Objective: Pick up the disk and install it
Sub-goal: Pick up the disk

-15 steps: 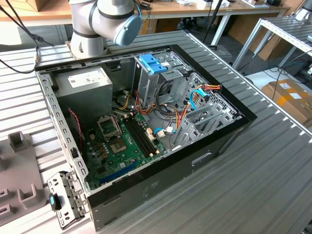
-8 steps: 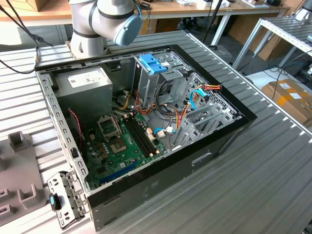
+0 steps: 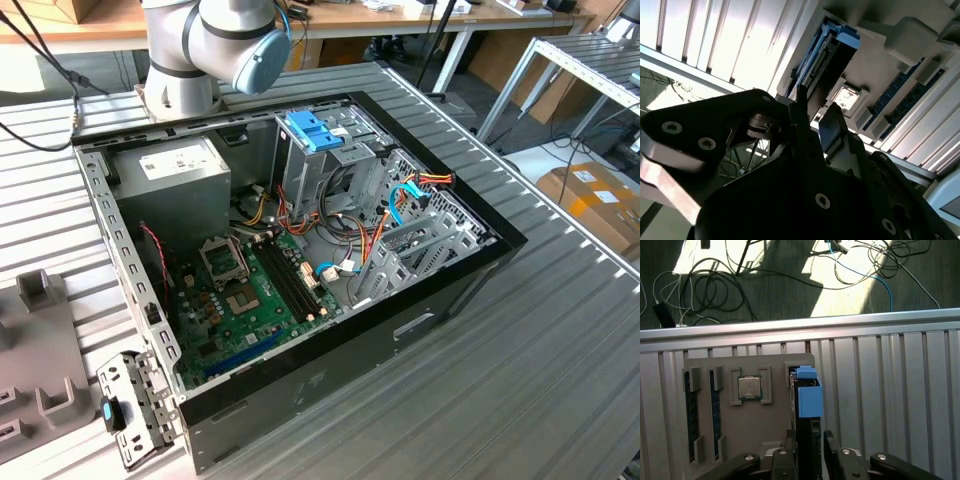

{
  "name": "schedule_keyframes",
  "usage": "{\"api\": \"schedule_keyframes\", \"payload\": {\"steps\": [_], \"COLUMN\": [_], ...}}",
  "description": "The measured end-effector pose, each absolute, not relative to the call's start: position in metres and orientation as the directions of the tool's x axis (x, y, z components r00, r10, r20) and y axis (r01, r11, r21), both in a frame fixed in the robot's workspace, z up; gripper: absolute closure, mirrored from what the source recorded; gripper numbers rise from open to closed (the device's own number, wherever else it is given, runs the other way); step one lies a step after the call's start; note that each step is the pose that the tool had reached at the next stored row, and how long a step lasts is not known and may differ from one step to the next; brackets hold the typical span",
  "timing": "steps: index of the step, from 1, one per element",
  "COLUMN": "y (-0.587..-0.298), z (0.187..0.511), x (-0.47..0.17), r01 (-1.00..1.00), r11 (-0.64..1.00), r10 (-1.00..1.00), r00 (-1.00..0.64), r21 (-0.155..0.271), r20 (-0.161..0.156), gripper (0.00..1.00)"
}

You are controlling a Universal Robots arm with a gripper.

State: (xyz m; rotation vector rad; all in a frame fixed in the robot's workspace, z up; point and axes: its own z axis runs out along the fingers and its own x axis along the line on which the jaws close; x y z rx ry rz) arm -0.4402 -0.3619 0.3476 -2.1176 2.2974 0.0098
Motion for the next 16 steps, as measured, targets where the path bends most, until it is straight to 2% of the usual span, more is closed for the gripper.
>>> {"api": "schedule_keyframes", "payload": {"steps": [1, 2, 3, 4, 6, 7, 16], "y": [-0.362, -0.362, -0.362, -0.362, -0.362, -0.362, -0.362], "z": [0.348, 0.348, 0.348, 0.348, 0.348, 0.348, 0.33], "x": [-0.44, -0.44, -0.44, -0.44, -0.44, -0.44, -0.44], "r01": [-0.997, -0.997, -0.997, -0.997, -0.997, -0.997, -0.997], "r11": [0.081, 0.082, 0.082, 0.082, 0.082, 0.082, 0.082], "r10": [-0.997, -0.997, -0.997, -0.997, -0.997, -0.996, -0.997], "r00": [-0.081, -0.081, -0.082, -0.082, -0.082, -0.082, -0.082], "r21": [-0.007, -0.007, -0.007, -0.007, -0.007, -0.007, -0.007], "r20": [-0.017, -0.017, -0.017, -0.017, -0.017, -0.017, -0.017], "gripper": [0.64, 0.58, 0.46, 0.4, 0.4, 0.34, 0.34]}}
